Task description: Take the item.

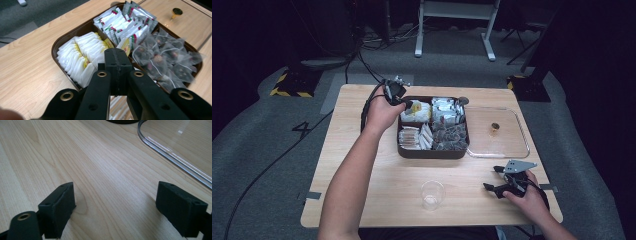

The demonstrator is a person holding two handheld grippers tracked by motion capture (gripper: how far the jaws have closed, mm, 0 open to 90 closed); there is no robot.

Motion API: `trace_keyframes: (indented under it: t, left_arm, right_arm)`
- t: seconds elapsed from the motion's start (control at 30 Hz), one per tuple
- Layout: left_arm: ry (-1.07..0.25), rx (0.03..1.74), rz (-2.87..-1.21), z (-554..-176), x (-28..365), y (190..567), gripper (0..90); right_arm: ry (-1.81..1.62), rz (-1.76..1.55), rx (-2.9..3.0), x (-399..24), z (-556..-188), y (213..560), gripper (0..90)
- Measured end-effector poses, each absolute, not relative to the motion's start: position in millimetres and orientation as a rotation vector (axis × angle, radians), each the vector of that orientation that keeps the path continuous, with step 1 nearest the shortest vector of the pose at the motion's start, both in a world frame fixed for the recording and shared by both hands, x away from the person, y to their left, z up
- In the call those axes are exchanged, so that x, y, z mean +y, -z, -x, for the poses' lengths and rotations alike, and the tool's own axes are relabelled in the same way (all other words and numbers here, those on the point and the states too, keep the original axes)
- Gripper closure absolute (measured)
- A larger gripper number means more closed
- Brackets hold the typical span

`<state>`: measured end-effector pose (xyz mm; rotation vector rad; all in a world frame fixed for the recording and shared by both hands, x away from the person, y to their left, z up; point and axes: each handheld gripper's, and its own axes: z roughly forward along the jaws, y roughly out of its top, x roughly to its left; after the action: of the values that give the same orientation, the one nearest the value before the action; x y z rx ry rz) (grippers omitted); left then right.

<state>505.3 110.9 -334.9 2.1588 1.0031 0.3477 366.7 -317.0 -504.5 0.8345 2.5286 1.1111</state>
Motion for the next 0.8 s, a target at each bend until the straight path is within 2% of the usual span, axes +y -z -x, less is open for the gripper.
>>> trace_keyframes:
  t: [0.4,0.8]
  left_arm:
    - [-0.351,0.856,-2.172,-442,104,312,90.0]
    - [-0.349,0.746,-2.159,-389,99,309,90.0]
  right_arm:
    - [-1.110,-0.836,2.527,-317,-367,504,15.9]
    - [-1.109,-0.840,2.525,-317,-366,504,15.9]
